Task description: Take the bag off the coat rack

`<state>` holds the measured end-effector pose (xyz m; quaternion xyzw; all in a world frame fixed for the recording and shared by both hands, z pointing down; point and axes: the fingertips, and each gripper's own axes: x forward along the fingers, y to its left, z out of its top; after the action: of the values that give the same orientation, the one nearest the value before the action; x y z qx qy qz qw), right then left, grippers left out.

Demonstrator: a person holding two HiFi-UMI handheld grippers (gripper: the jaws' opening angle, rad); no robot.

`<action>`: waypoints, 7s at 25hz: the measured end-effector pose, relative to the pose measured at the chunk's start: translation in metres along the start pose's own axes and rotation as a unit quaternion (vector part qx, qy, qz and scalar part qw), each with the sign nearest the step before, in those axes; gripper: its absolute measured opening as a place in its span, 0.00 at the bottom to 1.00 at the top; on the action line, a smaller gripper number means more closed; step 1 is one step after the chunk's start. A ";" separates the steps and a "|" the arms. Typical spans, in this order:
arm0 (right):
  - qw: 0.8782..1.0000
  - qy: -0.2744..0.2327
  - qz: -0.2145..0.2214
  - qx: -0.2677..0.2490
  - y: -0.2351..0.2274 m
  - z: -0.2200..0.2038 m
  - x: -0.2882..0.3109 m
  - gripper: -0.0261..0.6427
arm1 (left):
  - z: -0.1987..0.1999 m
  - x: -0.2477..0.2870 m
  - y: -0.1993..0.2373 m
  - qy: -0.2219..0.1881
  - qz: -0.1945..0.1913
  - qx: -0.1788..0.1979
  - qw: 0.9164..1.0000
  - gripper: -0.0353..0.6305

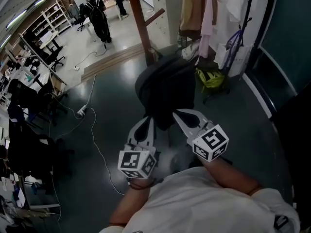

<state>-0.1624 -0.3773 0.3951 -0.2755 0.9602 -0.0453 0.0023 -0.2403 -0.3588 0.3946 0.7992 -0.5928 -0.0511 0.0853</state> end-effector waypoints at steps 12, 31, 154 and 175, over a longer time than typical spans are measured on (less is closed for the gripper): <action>0.999 -0.030 0.028 -0.018 -0.069 0.040 0.060 0.06 | 0.038 0.066 0.032 -0.032 0.030 0.015 0.999 0.06; 0.993 -0.023 0.102 -0.055 -0.148 0.080 0.158 0.07 | 0.075 0.146 0.078 -0.057 0.094 0.026 0.994 0.06; 0.989 -0.023 0.124 0.081 0.049 0.002 -0.245 0.08 | -0.042 -0.158 -0.217 -0.034 0.104 -0.037 0.993 0.06; 0.994 -0.033 0.074 0.077 0.162 0.013 -0.260 0.08 | -0.020 -0.275 -0.196 -0.026 0.056 -0.023 0.998 0.06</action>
<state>-0.0267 -0.1044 0.3622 -0.2043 0.9710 -0.1096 0.0587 -0.1334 -0.0385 0.3700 0.7610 -0.6373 -0.0805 0.0913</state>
